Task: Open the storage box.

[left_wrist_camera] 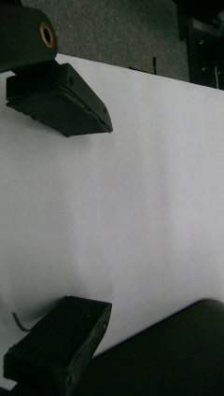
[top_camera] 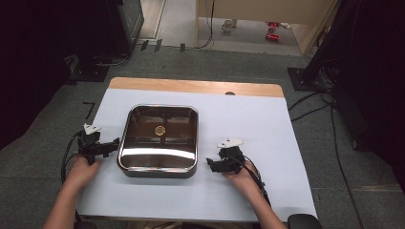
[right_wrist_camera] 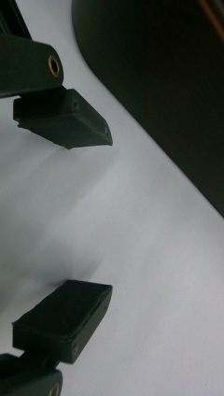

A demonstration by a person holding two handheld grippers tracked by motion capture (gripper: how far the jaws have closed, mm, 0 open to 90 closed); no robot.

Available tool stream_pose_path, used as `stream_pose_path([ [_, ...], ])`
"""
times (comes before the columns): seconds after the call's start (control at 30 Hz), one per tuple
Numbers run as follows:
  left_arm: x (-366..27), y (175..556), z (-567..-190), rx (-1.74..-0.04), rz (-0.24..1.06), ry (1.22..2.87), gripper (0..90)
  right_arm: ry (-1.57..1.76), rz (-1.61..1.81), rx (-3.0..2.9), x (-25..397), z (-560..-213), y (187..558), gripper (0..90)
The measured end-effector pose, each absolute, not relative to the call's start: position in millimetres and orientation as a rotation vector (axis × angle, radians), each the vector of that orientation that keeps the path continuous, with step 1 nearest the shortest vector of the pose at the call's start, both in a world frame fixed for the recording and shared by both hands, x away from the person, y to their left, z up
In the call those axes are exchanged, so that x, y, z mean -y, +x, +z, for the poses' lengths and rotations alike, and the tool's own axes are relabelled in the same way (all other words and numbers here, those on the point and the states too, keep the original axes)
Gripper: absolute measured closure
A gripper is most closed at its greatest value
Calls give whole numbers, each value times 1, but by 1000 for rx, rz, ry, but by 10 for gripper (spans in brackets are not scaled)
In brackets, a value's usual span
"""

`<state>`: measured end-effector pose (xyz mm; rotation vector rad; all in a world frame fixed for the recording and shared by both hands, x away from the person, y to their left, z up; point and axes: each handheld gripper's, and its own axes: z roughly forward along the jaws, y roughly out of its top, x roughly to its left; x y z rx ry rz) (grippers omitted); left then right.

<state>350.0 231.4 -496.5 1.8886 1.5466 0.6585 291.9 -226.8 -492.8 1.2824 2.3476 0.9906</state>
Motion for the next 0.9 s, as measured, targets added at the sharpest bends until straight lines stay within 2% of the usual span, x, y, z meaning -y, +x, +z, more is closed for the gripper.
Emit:
stream_pose_path([
  [0.37, -231, 350, -496, -1546, 659, 1891, 120, 1278, 1059, -2339, 228, -476, 288, 243],
  [0.63, -231, 350, -496, -1546, 659, 1891, 120, 1223, 1104, -2344, 229, -455, 291, 303],
  [0.9, -231, 350, -497, -1545, 660, 1890, 120, 1161, 1121, -2366, 222, -438, 297, 318],
])
